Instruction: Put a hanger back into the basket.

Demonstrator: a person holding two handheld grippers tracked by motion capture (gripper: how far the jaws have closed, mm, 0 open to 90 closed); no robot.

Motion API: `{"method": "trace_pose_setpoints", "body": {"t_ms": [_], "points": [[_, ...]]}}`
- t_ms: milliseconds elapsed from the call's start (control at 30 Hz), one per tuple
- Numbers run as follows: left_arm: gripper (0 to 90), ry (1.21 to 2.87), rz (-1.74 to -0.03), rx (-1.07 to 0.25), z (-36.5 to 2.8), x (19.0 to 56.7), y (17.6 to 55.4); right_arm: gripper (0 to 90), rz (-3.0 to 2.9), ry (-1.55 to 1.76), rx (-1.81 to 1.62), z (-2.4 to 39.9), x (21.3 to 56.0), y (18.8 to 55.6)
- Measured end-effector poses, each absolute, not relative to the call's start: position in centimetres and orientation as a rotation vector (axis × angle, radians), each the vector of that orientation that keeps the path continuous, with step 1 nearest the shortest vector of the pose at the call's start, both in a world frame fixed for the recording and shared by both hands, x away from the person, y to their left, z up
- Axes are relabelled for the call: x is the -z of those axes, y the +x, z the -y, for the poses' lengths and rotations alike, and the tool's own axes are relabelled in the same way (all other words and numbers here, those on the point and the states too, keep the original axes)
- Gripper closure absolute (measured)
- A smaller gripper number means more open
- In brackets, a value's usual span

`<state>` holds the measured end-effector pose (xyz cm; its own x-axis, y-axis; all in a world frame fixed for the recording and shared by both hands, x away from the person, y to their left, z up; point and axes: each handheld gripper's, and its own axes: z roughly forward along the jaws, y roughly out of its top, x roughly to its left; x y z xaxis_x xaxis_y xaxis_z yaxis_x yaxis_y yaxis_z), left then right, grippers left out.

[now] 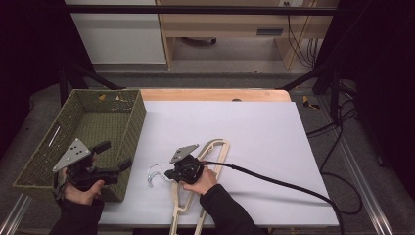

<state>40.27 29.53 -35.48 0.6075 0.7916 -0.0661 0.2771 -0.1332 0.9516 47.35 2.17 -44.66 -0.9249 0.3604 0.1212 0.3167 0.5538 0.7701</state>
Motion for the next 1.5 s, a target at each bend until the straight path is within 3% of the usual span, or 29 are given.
{"method": "trace_pose_setpoints", "body": {"t_ms": [433,900,1233,1500], "points": [[5.8,1.776,-0.908,-0.496,-26.5,37.6,37.9,89.1,-2.712,0.565,-1.363,-1.6,43.5,46.9],[15.5,1.937,-0.958,-0.270,-21.7,42.8,37.7,89.1,-2.689,0.557,-1.379,-1.3,42.8,46.6],[37.2,1.995,-1.000,-0.126,-19.0,45.1,39.1,89.1,-2.683,0.532,-1.387,-1.2,42.6,46.5],[61.5,2.010,-0.999,-0.072,-17.4,45.6,39.5,89.1,-2.679,0.535,-1.386,-1.1,42.5,46.3]]}}
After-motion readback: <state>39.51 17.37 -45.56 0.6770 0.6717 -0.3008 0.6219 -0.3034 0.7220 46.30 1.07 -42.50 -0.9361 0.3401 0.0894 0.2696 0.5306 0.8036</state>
